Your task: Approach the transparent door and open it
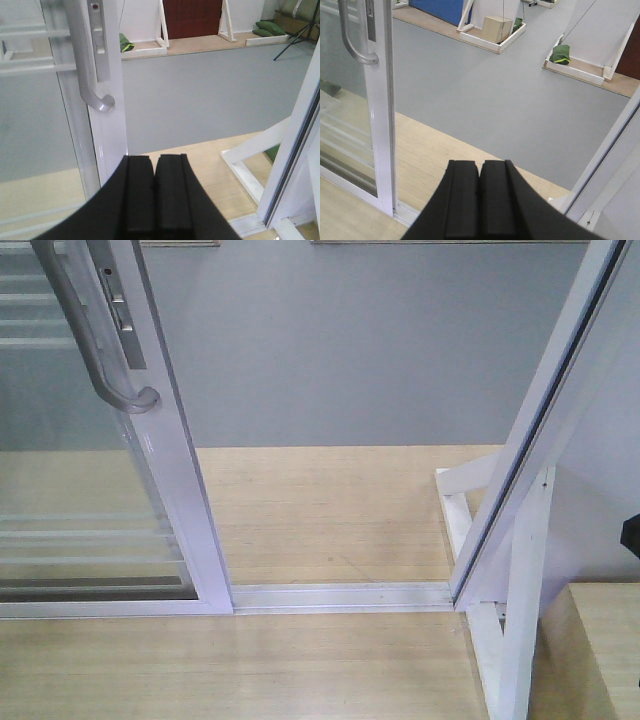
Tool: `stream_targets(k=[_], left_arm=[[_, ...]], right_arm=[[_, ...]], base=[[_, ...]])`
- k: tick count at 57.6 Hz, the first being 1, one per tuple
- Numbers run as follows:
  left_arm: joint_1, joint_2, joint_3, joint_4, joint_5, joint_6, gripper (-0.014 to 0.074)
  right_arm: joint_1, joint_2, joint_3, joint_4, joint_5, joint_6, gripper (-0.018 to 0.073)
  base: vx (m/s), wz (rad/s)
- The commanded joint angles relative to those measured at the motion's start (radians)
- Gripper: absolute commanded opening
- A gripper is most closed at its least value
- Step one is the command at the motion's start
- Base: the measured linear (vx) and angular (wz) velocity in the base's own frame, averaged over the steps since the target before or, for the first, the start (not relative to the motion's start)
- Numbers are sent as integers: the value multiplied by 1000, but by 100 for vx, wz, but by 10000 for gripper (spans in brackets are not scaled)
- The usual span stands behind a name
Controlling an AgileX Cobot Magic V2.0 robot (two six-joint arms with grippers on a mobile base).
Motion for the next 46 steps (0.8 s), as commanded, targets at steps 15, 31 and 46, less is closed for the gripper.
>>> stream_targets(k=[15, 31, 46], left_arm=[[90, -165, 255, -29, -271, -2, 4], [161, -183, 252, -34, -200, 1, 4], [161, -183, 252, -36, -200, 1, 4]], right_arm=[[-4, 9, -27, -1, -74, 2, 0], [-4, 9, -27, -1, -74, 2, 0], [-4, 9, -27, -1, -74, 2, 0]], base=[[0, 0], [0, 0], [0, 0]])
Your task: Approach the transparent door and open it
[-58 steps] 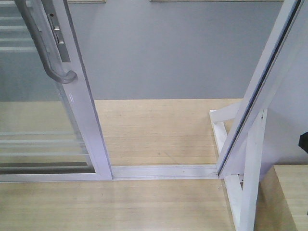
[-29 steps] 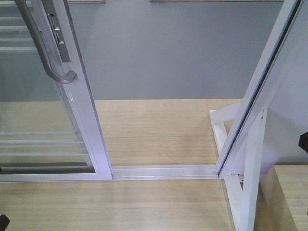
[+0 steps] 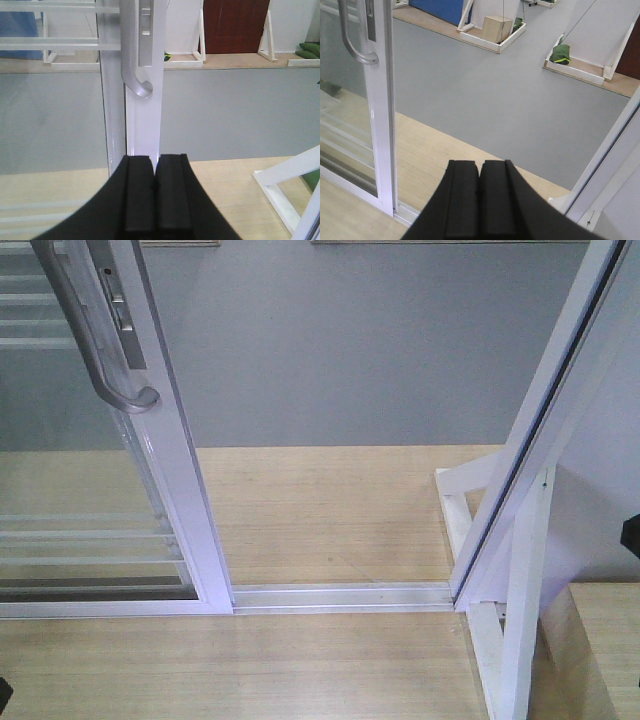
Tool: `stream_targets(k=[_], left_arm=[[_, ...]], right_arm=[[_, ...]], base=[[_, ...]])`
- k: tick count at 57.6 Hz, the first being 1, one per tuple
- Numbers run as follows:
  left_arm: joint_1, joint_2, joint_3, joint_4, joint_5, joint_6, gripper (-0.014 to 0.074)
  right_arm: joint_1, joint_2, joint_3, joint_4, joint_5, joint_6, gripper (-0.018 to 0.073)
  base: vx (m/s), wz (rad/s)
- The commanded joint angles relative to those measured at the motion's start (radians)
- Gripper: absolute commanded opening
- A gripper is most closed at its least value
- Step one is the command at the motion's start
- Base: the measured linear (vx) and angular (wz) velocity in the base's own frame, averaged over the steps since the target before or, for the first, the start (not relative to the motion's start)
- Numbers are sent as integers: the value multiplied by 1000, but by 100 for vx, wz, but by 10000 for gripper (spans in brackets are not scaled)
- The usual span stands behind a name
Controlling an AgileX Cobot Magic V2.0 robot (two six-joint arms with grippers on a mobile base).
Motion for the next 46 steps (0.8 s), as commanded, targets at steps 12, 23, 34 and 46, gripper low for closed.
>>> stream_targets(k=[12, 23, 34, 46], left_arm=[[2, -14, 31, -10, -78, 1, 4], [2, -14, 31, -10, -78, 1, 4], [2, -14, 31, -10, -78, 1, 4], [2, -14, 31, -10, -78, 1, 4]], right_arm=[[-4, 9, -27, -1, -76, 2, 0], [-4, 9, -27, -1, -77, 2, 0], [-4, -48, 40, -10, -161, -2, 0], [-4, -236, 360, 39, -487, 20, 0]], base=[[0, 0], [0, 0], [0, 0], [0, 0]])
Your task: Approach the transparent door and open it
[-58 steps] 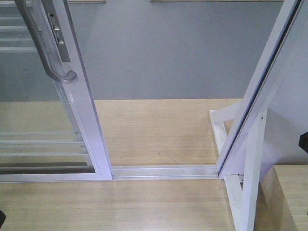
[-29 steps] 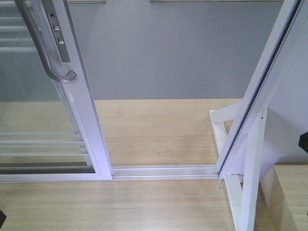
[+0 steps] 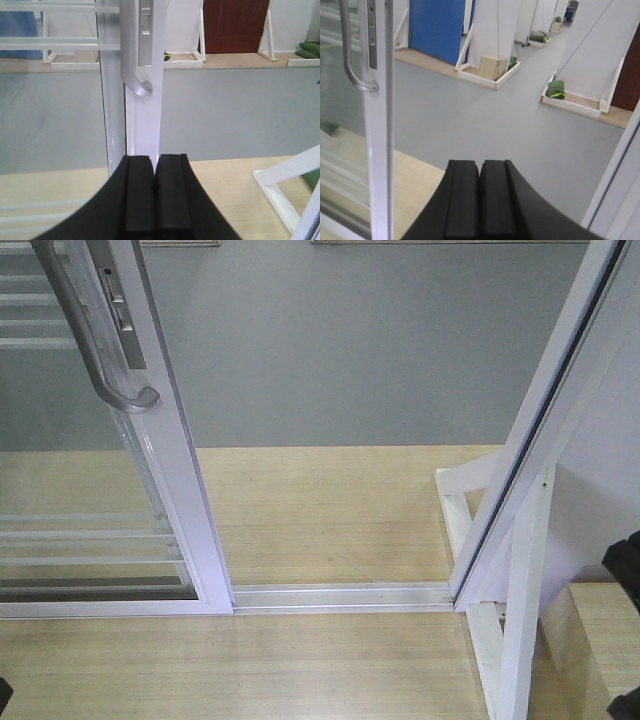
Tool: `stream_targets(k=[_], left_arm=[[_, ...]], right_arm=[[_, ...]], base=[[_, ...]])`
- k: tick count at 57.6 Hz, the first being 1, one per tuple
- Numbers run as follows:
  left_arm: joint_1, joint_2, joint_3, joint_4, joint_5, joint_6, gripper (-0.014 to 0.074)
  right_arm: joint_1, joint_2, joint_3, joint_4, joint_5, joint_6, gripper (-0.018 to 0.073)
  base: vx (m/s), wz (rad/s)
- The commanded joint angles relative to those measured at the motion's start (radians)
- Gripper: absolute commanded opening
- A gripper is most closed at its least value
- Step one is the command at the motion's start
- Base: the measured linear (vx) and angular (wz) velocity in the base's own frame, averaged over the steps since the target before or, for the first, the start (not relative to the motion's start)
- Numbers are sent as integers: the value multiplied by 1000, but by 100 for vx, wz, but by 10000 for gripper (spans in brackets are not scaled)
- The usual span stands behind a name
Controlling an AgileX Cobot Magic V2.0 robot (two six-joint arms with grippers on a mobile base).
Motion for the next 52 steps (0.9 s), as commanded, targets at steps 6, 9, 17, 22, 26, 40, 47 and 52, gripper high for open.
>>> stream_targets(k=[6, 9, 17, 22, 26, 40, 47, 52], left_arm=[[2, -14, 31, -10, -79, 1, 4], [2, -14, 31, -10, -79, 1, 4], [2, -13, 31, -10, -79, 1, 4], [2, -13, 31, -11, -79, 1, 4], [2, -13, 31, -12, -79, 1, 4], [2, -13, 31, -12, -79, 1, 4], [2, -13, 31, -12, -79, 1, 4], [2, -13, 31, -12, -79, 1, 4]], right_arm=[[-4, -107, 174, 52, -299, 6, 0], [-4, -136, 221, 61, -331, 18, 0], [-8, -142, 228, 43, -253, 26, 0], [-33, -142, 228, 43, -225, 26, 0], [-70, -142, 228, 43, -213, 26, 0], [-147, -142, 228, 43, -209, 26, 0], [-147, -142, 228, 44, -209, 26, 0], [-147, -142, 228, 44, -209, 26, 0]], base=[[0, 0], [0, 0], [0, 0], [0, 0], [0, 0], [0, 0], [0, 0], [0, 0]])
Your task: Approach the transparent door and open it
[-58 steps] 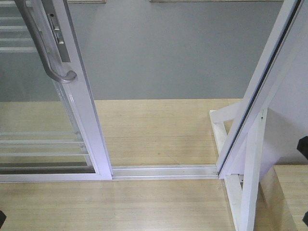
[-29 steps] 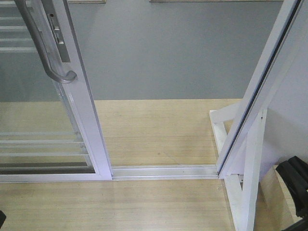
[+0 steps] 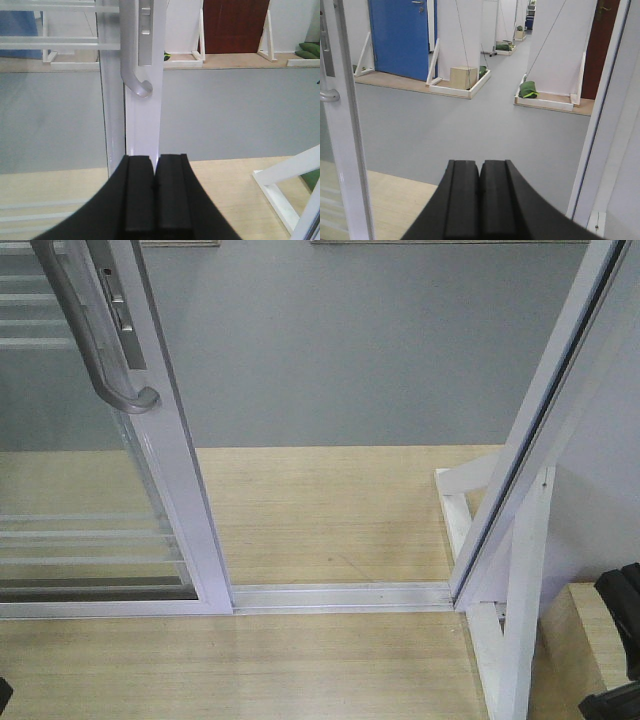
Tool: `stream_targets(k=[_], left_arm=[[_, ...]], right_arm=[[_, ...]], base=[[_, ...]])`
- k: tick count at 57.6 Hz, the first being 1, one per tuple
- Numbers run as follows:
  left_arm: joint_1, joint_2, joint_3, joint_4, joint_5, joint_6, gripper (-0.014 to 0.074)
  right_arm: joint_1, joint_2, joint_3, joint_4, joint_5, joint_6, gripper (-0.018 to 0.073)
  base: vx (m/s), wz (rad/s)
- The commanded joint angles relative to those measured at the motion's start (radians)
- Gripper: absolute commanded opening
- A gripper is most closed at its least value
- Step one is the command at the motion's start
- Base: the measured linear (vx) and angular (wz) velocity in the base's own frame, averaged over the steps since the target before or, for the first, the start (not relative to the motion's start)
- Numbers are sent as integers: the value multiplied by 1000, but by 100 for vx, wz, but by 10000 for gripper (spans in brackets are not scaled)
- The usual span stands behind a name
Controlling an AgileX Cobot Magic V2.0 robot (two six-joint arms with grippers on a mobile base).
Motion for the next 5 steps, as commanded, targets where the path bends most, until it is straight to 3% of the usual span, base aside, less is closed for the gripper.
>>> stream_targets(k=[1, 5], left_arm=[[2, -13, 31, -9, -80, 1, 4], [2, -13, 31, -9, -80, 1, 4]], right_arm=[[-7, -15, 13, -8, -79, -2, 0], [-7, -15, 13, -8, -79, -2, 0]], base=[[0, 0], [0, 0]])
